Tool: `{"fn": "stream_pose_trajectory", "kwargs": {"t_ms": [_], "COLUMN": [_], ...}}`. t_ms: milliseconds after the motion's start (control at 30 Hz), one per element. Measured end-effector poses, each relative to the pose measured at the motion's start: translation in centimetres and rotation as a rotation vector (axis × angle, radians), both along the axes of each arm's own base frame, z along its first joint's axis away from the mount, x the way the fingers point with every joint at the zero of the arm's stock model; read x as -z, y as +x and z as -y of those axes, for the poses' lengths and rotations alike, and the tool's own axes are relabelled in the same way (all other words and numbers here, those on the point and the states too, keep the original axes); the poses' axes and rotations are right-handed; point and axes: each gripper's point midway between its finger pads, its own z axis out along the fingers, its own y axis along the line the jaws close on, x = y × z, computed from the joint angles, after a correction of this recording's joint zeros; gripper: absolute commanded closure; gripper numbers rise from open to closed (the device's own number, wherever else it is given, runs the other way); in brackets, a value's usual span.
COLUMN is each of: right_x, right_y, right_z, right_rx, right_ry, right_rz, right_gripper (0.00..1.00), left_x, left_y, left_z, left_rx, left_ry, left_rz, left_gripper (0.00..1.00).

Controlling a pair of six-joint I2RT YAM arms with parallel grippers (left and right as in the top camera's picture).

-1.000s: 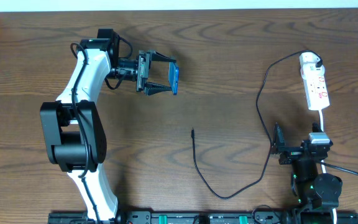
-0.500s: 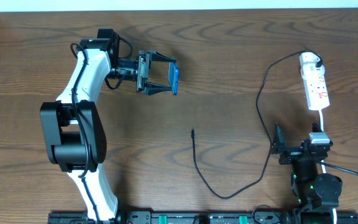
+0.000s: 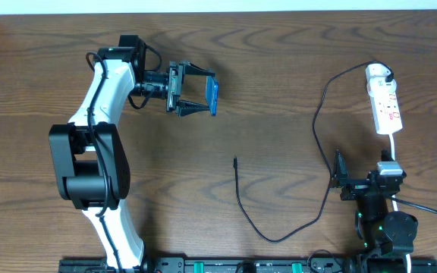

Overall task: Plug charger to phone and switch on socket
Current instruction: 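Hold the phone upright in the left gripper above the table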

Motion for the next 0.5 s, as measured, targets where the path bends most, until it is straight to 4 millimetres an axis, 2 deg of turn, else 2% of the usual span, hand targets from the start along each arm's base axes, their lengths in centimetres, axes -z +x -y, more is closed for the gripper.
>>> {"fn": "stream_pose_trajectory", "kwargs": {"t_ms": [500], "right_x": [0.00], "right_y": [0.00], "right_z": [0.00], "right_rx": [0.000], "right_ry": [0.000], "right_rz": [0.000], "right_gripper": [0.01], "left_x": [0.00], "left_y": [0.00], "left_z": [0.00], "left_rx": [0.004], "left_ry": [0.000], "left_rz": [0.018], "left_gripper": [0.93]}}
